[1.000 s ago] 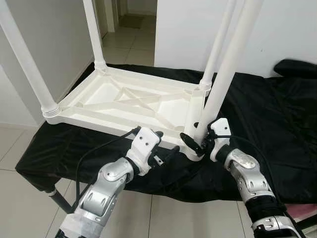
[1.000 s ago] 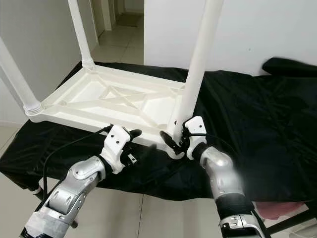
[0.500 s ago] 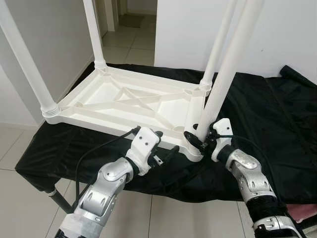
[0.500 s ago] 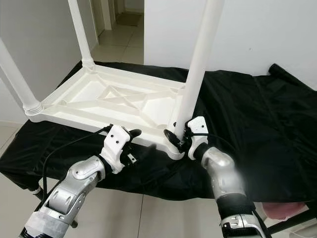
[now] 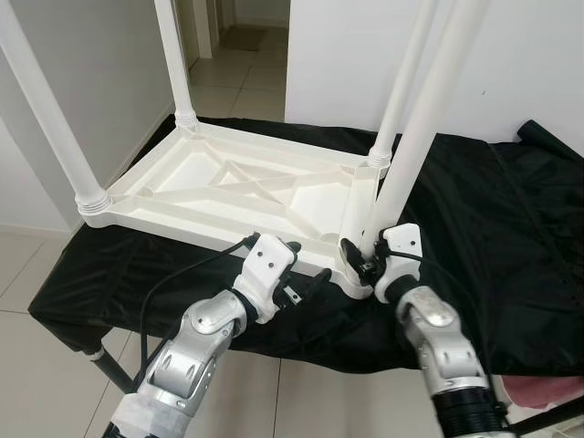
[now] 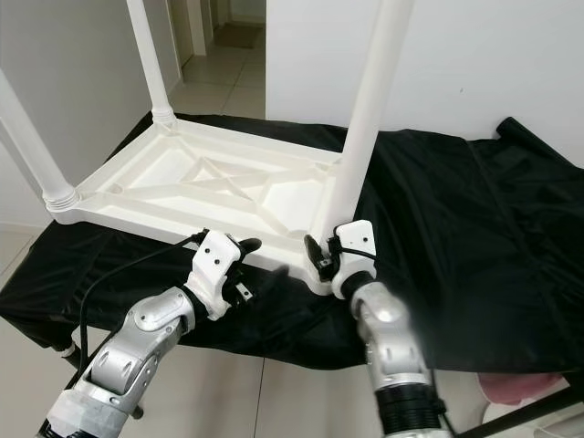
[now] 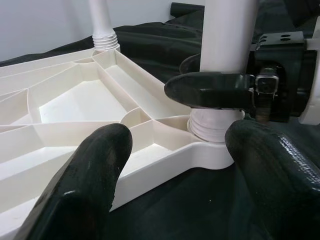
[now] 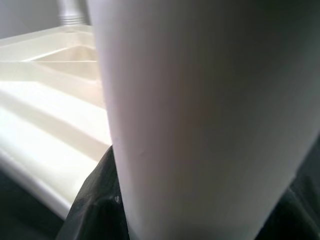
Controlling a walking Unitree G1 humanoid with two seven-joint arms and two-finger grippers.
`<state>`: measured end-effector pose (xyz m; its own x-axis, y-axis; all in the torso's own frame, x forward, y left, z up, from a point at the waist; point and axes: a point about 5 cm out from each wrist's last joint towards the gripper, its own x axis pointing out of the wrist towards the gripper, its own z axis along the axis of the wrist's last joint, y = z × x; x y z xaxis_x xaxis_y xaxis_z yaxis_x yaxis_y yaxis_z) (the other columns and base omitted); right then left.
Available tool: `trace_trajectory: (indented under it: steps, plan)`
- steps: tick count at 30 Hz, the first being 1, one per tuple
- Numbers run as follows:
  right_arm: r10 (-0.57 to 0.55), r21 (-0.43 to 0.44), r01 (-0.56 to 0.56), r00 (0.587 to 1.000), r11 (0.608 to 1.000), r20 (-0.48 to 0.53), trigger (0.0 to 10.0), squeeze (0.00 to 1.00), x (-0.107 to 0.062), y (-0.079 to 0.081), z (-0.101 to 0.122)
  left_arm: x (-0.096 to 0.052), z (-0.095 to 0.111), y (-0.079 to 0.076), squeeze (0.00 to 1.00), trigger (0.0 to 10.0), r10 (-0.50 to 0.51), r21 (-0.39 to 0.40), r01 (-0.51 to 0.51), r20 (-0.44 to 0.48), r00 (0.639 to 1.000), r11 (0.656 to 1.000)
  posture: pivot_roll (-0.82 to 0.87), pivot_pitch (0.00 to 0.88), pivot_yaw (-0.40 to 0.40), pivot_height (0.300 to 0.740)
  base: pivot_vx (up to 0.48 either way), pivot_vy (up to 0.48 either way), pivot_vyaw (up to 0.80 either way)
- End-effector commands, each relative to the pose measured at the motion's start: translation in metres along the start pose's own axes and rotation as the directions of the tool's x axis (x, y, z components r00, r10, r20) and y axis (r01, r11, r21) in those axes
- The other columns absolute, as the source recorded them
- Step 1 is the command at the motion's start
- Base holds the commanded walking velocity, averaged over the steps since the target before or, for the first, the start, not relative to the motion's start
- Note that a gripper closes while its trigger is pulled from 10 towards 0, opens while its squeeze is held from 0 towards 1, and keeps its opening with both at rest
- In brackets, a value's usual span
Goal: Building children table
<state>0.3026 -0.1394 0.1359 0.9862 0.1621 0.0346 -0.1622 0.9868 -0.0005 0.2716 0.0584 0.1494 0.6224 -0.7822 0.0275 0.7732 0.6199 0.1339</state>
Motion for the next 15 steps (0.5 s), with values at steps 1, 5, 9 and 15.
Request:
trace_trajectory:
  steps: [1,5,9,15]
  plan:
    - [-0.111,0.013,0.111,0.993,0.994,-0.051,10.0,0.0,-0.004,-0.007,-0.01,0.001,-0.002,-0.002,0.0,10.0,-0.009,-0.002,0.009,-0.006,1.0,1.0,-0.01,0.017,0.008,0.74,0.0,0.0,0.0]
    - [-0.269,0.076,0.274,0.961,0.959,-0.068,10.0,0.0,-0.01,0.002,-0.013,0.003,0.0,-0.001,0.0,10.0,-0.006,-0.01,0.006,0.004,1.0,1.0,0.0,0.018,0.002,0.74,0.0,0.0,0.0]
    - [-0.305,0.102,0.313,0.949,0.944,-0.082,10.0,0.0,-0.012,0.012,-0.012,0.002,0.002,-0.001,0.0,10.0,-0.002,-0.016,0.002,0.011,1.0,1.0,0.01,0.023,0.001,0.74,0.0,0.0,0.0]
    - [-0.257,0.156,0.263,0.965,0.952,-0.057,10.0,1.0,-0.013,0.018,-0.005,0.001,0.002,0.001,0.0,10.0,0.01,-0.021,-0.01,0.014,1.0,1.0,0.0,0.027,0.003,0.74,0.0,0.0,0.0]
